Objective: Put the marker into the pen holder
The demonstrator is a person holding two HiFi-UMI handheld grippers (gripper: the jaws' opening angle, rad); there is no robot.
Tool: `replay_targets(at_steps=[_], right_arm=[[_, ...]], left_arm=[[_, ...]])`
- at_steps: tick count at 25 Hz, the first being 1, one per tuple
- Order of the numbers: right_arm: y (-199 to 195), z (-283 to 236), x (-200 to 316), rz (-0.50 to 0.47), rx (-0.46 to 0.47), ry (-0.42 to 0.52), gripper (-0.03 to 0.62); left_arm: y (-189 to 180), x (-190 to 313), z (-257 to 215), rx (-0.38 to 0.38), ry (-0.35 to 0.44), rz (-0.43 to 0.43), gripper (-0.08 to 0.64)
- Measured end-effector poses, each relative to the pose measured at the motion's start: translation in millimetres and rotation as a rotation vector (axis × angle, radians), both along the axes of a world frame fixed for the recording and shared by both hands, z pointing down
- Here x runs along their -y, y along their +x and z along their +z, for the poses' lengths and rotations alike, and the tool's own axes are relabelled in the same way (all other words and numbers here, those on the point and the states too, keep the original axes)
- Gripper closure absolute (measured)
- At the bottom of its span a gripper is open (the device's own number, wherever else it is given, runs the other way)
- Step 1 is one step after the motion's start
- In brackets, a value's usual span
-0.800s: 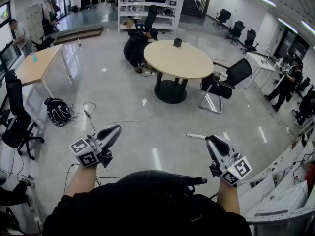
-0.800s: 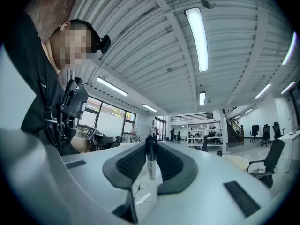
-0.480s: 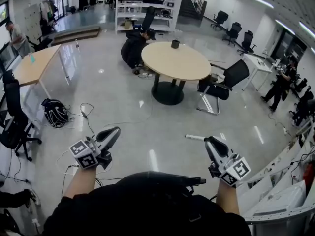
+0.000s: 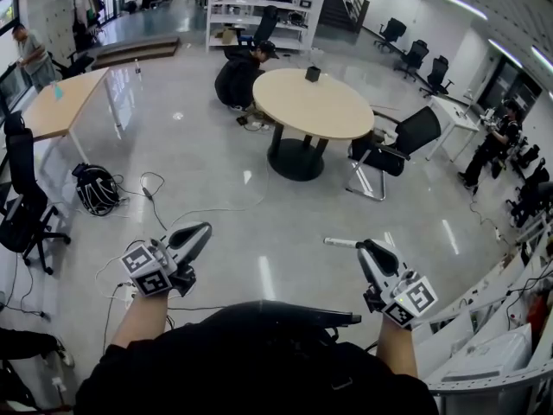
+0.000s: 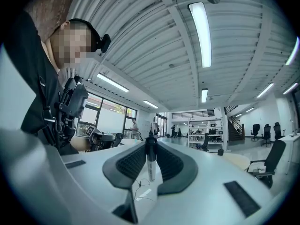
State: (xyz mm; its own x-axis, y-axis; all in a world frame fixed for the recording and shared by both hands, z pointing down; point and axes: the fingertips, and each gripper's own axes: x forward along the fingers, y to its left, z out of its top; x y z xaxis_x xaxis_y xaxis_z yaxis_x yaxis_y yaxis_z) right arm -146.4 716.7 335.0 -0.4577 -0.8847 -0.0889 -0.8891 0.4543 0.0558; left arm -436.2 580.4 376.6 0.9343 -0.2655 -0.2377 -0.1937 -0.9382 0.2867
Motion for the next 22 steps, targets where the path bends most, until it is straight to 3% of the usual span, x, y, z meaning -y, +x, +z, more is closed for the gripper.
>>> replay_targets(at_steps=[22], right_arm=[[-105.1, -7.1, 109.7, -0.022, -0.008, -0.007, 0.515]], left_arm=[[-112.5, 93.7, 10.7, 0.011, -0.005, -0.018, 0.565]])
